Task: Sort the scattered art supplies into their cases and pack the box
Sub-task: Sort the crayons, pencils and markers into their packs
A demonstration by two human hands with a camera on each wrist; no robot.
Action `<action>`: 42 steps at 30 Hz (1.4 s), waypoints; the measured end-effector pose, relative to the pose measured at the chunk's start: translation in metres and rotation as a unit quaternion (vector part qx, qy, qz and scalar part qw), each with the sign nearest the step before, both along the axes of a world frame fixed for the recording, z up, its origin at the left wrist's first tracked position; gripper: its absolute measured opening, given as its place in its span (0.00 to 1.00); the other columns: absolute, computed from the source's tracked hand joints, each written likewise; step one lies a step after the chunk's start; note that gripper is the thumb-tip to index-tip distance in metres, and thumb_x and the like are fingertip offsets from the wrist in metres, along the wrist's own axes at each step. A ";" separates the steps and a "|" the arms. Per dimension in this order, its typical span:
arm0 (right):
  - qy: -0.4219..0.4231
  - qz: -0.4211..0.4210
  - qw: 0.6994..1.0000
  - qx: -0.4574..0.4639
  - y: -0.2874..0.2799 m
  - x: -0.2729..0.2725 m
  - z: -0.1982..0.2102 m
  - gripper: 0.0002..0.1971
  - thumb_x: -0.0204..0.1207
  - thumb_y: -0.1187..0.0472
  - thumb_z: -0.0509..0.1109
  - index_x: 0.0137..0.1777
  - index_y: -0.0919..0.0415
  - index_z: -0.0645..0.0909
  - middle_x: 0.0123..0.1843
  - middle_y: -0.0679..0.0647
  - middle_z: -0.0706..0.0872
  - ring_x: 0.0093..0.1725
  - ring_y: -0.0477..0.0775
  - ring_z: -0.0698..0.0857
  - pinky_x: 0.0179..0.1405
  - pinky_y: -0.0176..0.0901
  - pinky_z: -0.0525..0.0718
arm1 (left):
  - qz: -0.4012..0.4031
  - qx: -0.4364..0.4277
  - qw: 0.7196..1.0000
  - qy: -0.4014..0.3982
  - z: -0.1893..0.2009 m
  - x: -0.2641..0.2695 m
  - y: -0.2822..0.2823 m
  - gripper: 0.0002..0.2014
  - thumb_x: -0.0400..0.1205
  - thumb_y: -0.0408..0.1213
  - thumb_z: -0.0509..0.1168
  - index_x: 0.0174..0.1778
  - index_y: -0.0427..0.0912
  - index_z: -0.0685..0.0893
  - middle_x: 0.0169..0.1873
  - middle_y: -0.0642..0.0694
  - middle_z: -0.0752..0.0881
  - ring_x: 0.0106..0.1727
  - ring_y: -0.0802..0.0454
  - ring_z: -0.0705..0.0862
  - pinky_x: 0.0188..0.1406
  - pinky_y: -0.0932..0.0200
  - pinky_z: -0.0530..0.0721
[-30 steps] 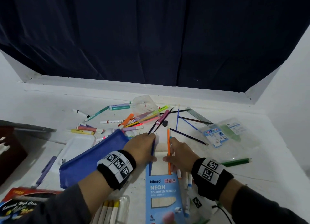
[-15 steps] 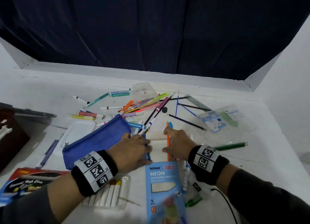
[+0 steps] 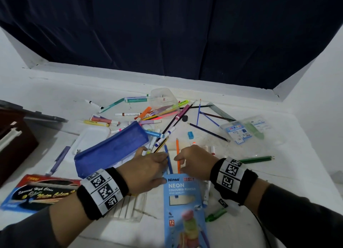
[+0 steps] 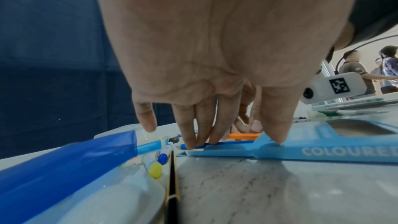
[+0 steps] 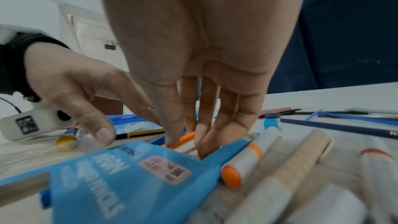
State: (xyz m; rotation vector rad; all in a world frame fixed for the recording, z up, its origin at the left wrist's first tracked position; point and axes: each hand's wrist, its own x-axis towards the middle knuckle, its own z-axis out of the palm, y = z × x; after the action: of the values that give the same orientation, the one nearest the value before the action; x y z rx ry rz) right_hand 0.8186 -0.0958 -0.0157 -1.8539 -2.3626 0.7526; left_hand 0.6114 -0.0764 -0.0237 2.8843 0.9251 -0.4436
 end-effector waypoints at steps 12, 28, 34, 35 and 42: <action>-0.077 0.128 0.987 0.064 -0.007 0.014 -0.002 0.23 0.79 0.58 0.72 0.74 0.54 0.79 0.78 0.53 0.72 0.76 0.55 0.70 0.73 0.54 0.73 | 0.005 0.024 0.999 0.037 0.009 0.009 0.001 0.45 0.81 0.70 0.56 0.86 0.42 0.59 0.86 0.45 0.59 0.87 0.48 0.54 0.84 0.42 0.49; -0.098 0.210 0.965 0.121 -0.013 -0.012 -0.034 0.09 0.83 0.63 0.64 0.48 0.64 0.85 0.48 0.60 0.87 0.48 0.63 0.87 0.49 0.54 0.84 | 0.038 -0.036 0.997 0.054 -0.008 0.007 0.006 0.53 0.80 0.72 0.54 0.88 0.40 0.39 0.88 0.44 0.40 0.88 0.53 0.40 0.86 0.42 0.37; 0.035 0.143 0.985 0.085 -0.018 0.000 -0.023 0.15 0.82 0.68 0.62 0.62 0.58 0.86 0.57 0.56 0.90 0.56 0.56 0.86 0.54 0.47 0.81 | 0.020 -0.064 0.997 0.029 -0.004 0.010 0.005 0.50 0.82 0.67 0.58 0.89 0.40 0.43 0.89 0.43 0.45 0.89 0.51 0.46 0.86 0.51 0.43; 0.069 0.129 0.987 0.070 -0.018 0.002 -0.020 0.15 0.82 0.67 0.63 0.63 0.58 0.86 0.60 0.55 0.89 0.58 0.54 0.86 0.57 0.47 0.81 | 0.019 -0.074 0.997 0.015 -0.004 0.010 0.006 0.49 0.82 0.65 0.60 0.88 0.40 0.46 0.88 0.43 0.49 0.88 0.50 0.49 0.85 0.53 0.46; 0.154 0.065 0.985 0.030 -0.030 0.010 -0.018 0.14 0.83 0.63 0.66 0.64 0.60 0.86 0.64 0.53 0.88 0.61 0.47 0.85 0.63 0.39 0.79 | 0.049 -0.146 0.988 -0.014 -0.009 0.018 0.019 0.48 0.79 0.59 0.70 0.88 0.43 0.53 0.88 0.46 0.53 0.87 0.45 0.56 0.85 0.50 0.60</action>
State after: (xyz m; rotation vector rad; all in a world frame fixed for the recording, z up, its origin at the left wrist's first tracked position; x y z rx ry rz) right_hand 0.8289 -0.1258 -0.0337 -1.4480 -2.2930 0.8968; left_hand 0.6297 -0.0573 -0.0323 2.5638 0.9075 -0.4839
